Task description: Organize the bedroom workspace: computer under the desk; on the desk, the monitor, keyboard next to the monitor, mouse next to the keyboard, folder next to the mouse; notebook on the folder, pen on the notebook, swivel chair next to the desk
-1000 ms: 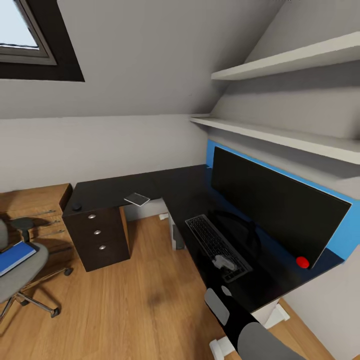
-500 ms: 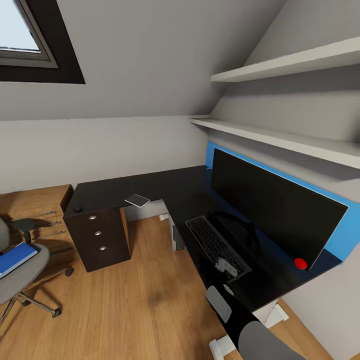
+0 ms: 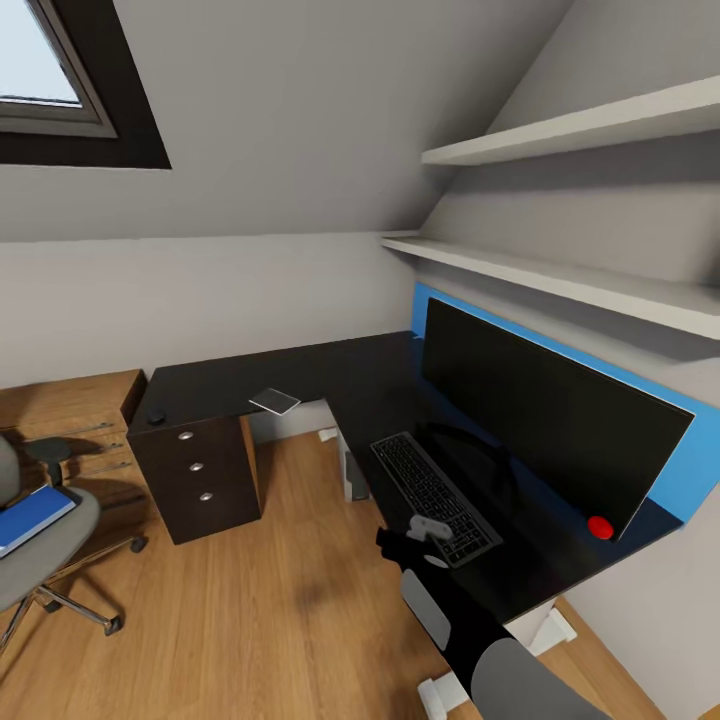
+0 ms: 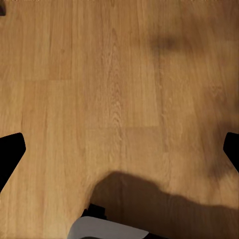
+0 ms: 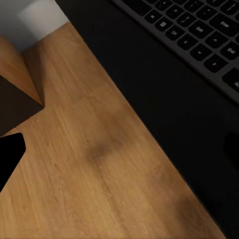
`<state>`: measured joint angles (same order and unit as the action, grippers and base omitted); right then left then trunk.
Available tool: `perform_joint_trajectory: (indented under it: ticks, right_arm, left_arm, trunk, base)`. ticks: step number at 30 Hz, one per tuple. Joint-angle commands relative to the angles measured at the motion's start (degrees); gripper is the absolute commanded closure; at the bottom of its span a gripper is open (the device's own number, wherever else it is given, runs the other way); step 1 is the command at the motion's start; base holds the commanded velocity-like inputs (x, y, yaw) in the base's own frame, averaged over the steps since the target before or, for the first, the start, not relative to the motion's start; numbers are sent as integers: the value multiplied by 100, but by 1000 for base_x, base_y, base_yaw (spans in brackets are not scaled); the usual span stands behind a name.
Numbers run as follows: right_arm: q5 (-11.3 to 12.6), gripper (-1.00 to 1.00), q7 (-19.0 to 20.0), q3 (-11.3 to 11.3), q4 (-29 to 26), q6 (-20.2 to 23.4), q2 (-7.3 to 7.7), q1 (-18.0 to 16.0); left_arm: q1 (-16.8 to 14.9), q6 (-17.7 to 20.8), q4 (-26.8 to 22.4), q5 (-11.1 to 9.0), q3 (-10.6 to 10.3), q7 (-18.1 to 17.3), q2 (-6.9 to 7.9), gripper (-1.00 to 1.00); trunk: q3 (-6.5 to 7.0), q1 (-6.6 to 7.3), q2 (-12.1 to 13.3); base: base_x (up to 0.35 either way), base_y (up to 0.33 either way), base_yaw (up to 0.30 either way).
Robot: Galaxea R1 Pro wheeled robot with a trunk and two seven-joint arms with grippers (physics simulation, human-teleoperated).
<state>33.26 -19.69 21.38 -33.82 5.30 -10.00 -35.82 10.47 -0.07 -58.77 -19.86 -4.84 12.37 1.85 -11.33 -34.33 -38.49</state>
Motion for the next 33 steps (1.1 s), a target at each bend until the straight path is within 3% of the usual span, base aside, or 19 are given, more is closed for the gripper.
perform_joint_trajectory:
  ticks: [1,26,29,33]
  right_arm:
    - [-2,-100,-46,26,-12,28,0,-4]
    - [-39,-100,226,36,-70,-1,0,5]
    - [-39,-100,202,44,-47,-276,0,5]
    - [-41,-100,202,67,-46,-284,0,5]
  left_arm:
    - [0,-1,-12,-53,-26,46,8,-100]
    - [5,-2,-12,-53,-26,46,15,-100]
    - [5,-2,-12,-53,-26,46,9,-100]
    - [1,-2,-12,-53,-26,46,8,-100]
  trunk:
    - [-8,-2,-8]
    - [-8,-2,-8]
    - [-8,-2,-8]
    - [-8,-2,-8]
  base:
    - [0,0,0]
    - [0,0,3]
    - [0,0,172]
    - [0,0,277]
